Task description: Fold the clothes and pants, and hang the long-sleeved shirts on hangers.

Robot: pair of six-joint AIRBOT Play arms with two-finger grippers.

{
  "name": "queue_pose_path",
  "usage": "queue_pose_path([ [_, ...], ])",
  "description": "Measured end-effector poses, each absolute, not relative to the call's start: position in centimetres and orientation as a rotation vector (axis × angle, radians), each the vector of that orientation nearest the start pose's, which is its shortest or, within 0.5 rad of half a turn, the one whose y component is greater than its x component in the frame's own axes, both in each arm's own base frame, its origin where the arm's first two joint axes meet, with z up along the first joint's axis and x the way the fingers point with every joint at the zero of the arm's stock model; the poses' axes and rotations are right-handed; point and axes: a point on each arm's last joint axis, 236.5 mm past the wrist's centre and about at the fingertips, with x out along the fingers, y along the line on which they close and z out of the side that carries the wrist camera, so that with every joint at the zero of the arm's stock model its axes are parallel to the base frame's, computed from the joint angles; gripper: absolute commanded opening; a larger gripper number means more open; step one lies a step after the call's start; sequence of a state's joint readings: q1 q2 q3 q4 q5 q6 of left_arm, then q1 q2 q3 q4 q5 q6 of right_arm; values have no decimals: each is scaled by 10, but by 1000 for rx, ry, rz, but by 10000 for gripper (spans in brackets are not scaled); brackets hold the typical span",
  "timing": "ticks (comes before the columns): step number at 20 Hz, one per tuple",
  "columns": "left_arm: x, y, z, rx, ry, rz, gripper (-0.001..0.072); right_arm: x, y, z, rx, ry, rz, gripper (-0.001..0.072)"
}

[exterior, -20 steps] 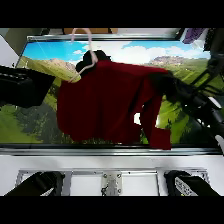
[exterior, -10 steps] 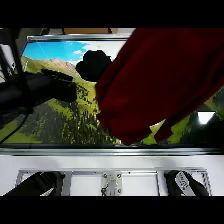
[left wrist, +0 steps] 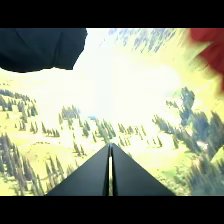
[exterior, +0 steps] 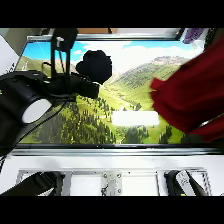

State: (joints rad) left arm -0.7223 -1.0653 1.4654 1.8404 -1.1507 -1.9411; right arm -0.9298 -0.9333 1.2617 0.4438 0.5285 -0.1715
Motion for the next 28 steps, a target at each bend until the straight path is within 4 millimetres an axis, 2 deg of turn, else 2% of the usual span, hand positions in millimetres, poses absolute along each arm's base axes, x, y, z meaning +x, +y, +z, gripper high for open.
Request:
queue_pose_path([
  [4,351,-228,209,119,746,-349,19,300,-275,506,-197,-520,-536,13],
  [7,357,-224,203,116,760,-331,19,286,-295,530,-257,-533,-650,13],
  [11,363,-215,200,107,770,-306,19,272,-305,560,-329,-559,-738,13],
  [14,364,-213,200,105,773,-300,19,262,-318,574,-350,-567,-812,13],
  [20,364,-212,199,103,777,-297,19,247,-353,566,-307,-536,-944,14],
  [28,362,-210,197,107,790,-292,19,246,-386,526,-159,-488,-1014,16],
])
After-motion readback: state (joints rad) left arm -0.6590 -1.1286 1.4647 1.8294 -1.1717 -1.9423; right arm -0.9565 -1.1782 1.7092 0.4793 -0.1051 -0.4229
